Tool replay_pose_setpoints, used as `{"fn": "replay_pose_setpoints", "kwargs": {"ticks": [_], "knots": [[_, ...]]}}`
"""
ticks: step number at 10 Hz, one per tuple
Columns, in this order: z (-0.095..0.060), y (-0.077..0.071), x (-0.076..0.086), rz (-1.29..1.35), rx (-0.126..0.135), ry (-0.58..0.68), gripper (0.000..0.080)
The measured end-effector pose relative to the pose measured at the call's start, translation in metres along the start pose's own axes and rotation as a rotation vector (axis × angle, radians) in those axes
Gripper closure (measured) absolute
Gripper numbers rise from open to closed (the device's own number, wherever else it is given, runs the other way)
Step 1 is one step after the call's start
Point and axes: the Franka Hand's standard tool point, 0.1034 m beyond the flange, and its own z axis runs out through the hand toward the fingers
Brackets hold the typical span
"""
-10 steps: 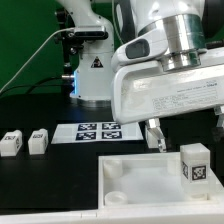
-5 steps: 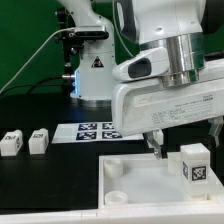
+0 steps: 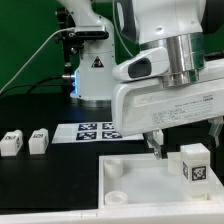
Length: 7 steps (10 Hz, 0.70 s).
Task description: Assemble one leg
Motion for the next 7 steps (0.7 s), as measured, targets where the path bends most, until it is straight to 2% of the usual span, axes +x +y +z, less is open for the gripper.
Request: {"fn": "replay_pose_setpoints", "kwargs": {"ticks": [1, 2, 3, 5, 7], "knots": [[0.000, 0.000, 0.000, 0.000, 0.000, 0.000, 0.0150], [0.008, -0.002, -0.030, 0.002, 0.013, -0.167, 0.0150], [-0.005, -0.003, -0.019, -0.002, 0.012, -0.145, 0.0150], [-0.021, -0.004, -0.016, -0.005, 0.015, -0.180, 0.0150], [-0.037, -0.005, 0.002, -0.004, 0.021, -0.223, 0.0150]]}}
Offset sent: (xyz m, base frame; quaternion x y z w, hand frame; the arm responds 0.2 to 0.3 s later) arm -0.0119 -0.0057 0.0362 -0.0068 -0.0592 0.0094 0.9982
